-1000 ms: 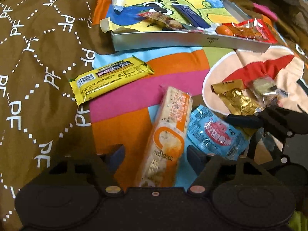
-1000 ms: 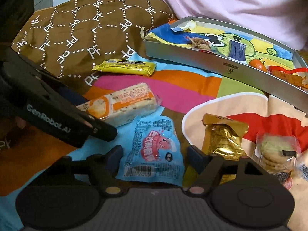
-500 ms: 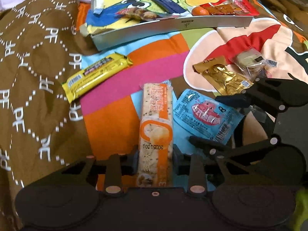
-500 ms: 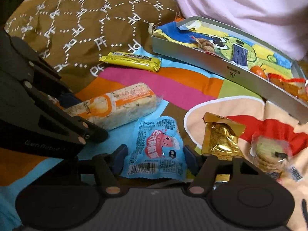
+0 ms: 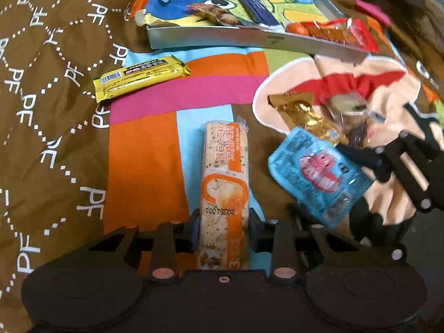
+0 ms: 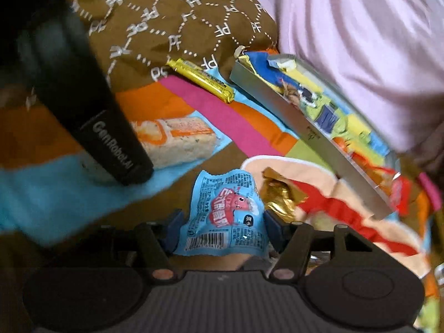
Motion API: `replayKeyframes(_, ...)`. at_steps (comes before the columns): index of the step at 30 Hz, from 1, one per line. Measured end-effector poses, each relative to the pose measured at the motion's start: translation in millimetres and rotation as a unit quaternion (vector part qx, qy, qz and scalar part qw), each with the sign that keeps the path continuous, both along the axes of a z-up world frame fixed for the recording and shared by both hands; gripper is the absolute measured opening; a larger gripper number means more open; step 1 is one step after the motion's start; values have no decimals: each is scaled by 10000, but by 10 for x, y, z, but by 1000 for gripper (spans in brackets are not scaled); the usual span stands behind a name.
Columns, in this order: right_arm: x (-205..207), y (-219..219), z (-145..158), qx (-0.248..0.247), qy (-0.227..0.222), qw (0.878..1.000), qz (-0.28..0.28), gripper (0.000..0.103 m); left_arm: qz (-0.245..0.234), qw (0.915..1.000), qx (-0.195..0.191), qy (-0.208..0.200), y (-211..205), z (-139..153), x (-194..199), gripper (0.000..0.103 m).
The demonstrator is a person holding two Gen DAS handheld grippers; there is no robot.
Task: Organize snacks
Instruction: 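Carry the rice cracker bar and blue candy pack over the tray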
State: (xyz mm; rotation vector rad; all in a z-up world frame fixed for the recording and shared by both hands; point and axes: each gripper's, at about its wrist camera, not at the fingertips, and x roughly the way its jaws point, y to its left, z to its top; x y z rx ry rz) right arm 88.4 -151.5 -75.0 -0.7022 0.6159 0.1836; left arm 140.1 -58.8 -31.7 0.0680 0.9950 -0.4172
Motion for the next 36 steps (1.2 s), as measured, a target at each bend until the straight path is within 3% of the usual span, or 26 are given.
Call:
replayKeyframes(7,-57,-44,-30,-297,-202,9993,-68,67,147,9998,-105,-88,25,25,-43,34)
replayKeyframes(11,-25,-89,-5,-432,-432,9980,-139,67,407,9983,-191,-365,11,112,-60,34)
replayKeyframes(14,27,-116,53,-538,-673,9961,-195,67,569,9961,-235,-635,-27,212,-52,34)
replayKeyframes(20,134,-240,301,-224,-1166,9922,-371,67,838,9900,-404,-1056,-121,486,39,34)
replayKeyframes(25,361,-388,493,-426,-1894,9806,-270,67,876,9868,-438,-1290,-282,754,212,34)
replayKeyframes(31,733,-752,753,-37,-2364,9702,-521,67,966,9825,-449,-1525,-499,943,567,34)
replayKeyframes(36,1037,-1051,857,387,-2491,9644,-797,67,945,9794,-457,-1723,-733,1024,926,34)
